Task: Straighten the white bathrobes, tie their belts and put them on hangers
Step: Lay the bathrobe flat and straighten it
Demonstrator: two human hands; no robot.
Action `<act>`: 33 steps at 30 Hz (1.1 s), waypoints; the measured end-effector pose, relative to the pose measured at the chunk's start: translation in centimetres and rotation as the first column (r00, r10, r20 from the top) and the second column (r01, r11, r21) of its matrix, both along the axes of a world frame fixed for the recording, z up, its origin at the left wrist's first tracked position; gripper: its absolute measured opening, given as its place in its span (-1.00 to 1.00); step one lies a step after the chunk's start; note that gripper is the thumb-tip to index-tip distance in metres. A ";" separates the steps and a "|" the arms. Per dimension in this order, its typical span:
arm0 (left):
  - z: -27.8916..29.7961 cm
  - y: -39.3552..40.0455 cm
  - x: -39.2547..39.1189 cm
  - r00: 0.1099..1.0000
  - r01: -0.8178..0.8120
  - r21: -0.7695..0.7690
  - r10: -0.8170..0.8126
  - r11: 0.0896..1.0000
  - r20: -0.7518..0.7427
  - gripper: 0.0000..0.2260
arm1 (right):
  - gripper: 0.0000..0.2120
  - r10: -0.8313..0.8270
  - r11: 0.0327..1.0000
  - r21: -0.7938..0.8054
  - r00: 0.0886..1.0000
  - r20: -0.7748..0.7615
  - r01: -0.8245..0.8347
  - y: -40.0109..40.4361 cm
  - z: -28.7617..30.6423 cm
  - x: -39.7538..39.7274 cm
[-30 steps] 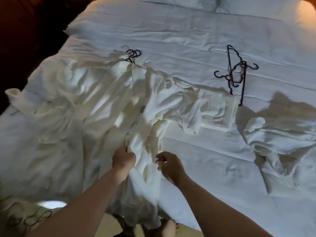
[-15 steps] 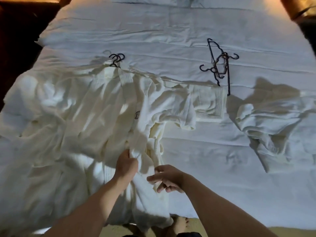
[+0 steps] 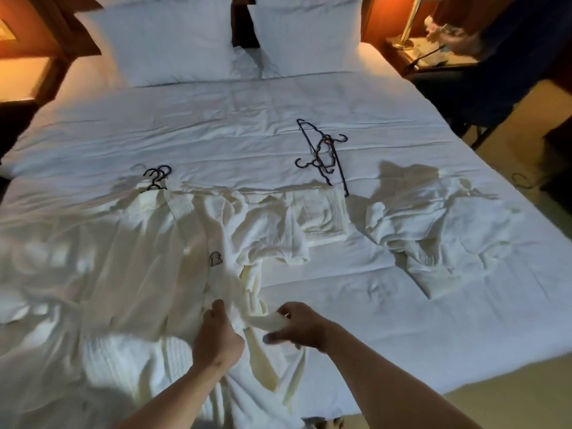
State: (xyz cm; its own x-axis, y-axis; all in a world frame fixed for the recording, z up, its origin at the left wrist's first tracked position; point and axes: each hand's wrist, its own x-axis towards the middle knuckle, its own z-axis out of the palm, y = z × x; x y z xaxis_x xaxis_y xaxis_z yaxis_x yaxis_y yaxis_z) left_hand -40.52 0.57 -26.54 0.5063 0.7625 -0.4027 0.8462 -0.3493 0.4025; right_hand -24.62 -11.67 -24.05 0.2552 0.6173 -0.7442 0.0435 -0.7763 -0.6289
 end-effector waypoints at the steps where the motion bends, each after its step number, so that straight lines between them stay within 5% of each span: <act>1: -0.2 -0.3 0.2 0.997 0.076 0.078 -0.076 0.994 0.004 -0.45 | -0.47 0.213 0.970 -0.136 0.973 0.094 -0.199 -0.3 0.3 0.1; 3: -1.0 -0.7 0.3 0.964 0.267 0.170 -0.261 0.949 -0.054 -0.20 | -0.51 0.463 0.854 -0.360 0.864 0.196 -0.376 -1.6 -0.3 -0.1; 5: -2.3 -0.8 0.7 0.924 0.378 0.195 -0.354 0.905 -0.147 -0.04 | -0.72 0.432 0.850 -0.451 0.849 0.306 -0.270 -3.2 -1.2 -0.3; 8: -2.3 -1.6 2.3 0.855 0.498 0.167 -0.450 0.851 -0.259 -0.12 | -0.79 0.033 0.941 -0.321 0.913 0.406 0.109 -4.5 -3.1 0.8; 10: -2.6 -2.0 2.9 0.833 0.513 0.134 -0.454 0.848 -0.316 -0.29 | -0.87 -0.397 0.894 -0.144 0.899 0.183 0.424 -3.7 -3.1 1.8; 12: -2.3 -2.0 3.4 0.864 0.441 0.099 -0.392 0.892 -0.316 -0.39 | -0.93 -0.548 0.836 0.047 0.828 0.117 0.547 -2.8 -2.3 3.6; 13: -2.3 -2.1 3.7 0.881 0.403 0.115 -0.351 0.908 -0.318 -0.43 | -0.94 -0.482 0.876 0.141 0.853 0.200 0.461 -2.6 -1.7 4.9; 15: -2.2 -2.2 3.9 0.895 0.360 0.122 -0.305 0.925 -0.327 -0.52 | -0.86 -0.064 0.987 0.159 0.866 0.497 -0.018 -2.7 -0.8 8.2; 17: -2.5 -2.2 4.0 0.878 0.359 0.108 -0.296 0.927 -0.376 -0.55 | -0.76 0.409 0.878 -0.138 0.570 0.713 -0.458 -4.0 -0.9 11.9; 18: -2.6 -2.3 4.5 0.873 0.344 0.103 -0.278 0.933 -0.402 -0.54 | -0.72 0.537 0.807 -0.296 0.425 0.729 -0.511 -5.0 -1.4 14.3; 20: -3.0 -2.8 5.8 0.869 0.308 0.118 -0.229 0.944 -0.438 -0.54 | -0.67 0.684 0.720 -0.554 0.295 0.667 -0.417 -7.5 -2.5 18.4; 27: -5.3 -3.8 13.3 0.925 0.204 0.278 -0.092 0.939 -0.369 -0.50 | -0.43 0.867 0.472 -0.774 0.383 0.320 -0.422 -9.6 -6.7 23.6; 30: -6.8 -2.2 16.0 0.939 0.295 0.308 -0.215 0.904 -0.270 -0.50 | -0.50 0.747 0.652 -0.645 0.481 0.459 -0.398 -5.9 -7.2 23.8; 33: -7.8 1.0 18.0 0.928 0.346 0.280 -0.284 0.895 -0.240 -0.41 | -0.49 0.462 0.880 -0.371 0.721 0.517 -0.298 -1.5 -7.9 23.5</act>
